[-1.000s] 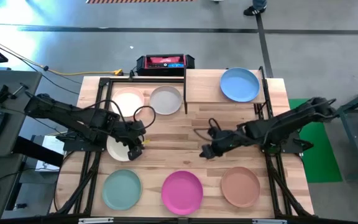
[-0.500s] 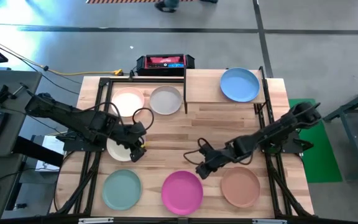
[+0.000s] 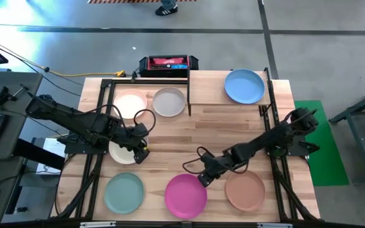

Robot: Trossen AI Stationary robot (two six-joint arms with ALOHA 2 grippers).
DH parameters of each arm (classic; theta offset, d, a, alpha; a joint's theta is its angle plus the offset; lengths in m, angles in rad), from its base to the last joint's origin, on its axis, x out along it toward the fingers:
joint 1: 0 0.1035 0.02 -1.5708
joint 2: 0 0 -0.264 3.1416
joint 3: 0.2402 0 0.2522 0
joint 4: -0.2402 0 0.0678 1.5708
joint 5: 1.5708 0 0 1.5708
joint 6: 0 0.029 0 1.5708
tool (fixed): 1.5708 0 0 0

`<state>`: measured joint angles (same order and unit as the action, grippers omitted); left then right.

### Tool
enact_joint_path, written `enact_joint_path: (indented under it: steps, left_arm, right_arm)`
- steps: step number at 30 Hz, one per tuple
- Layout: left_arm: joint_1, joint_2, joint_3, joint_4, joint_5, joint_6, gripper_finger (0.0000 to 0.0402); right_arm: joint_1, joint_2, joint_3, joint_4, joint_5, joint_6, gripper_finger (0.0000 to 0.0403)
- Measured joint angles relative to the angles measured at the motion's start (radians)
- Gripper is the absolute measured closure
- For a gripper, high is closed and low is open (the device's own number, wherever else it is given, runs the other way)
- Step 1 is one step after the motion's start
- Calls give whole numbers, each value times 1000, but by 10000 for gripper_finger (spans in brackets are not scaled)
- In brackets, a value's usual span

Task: Place and stack plates onto a shelf
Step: Stack the pink plate on top of the blue plate on the shelf

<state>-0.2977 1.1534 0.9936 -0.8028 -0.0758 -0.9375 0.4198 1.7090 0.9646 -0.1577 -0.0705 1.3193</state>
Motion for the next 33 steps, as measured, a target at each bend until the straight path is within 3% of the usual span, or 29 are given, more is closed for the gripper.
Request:
enact_joint_path:
  steps: [28, 33]
  left_arm:
    - [1, 0, 0, 0, -29, -16, 312]
    - [1, 0, 0, 0, -41, -21, 312]
  right_arm:
    - [80, 11, 1, 18, 149, 45, 339]
    - [95, 12, 112, 11, 166, 22, 339]
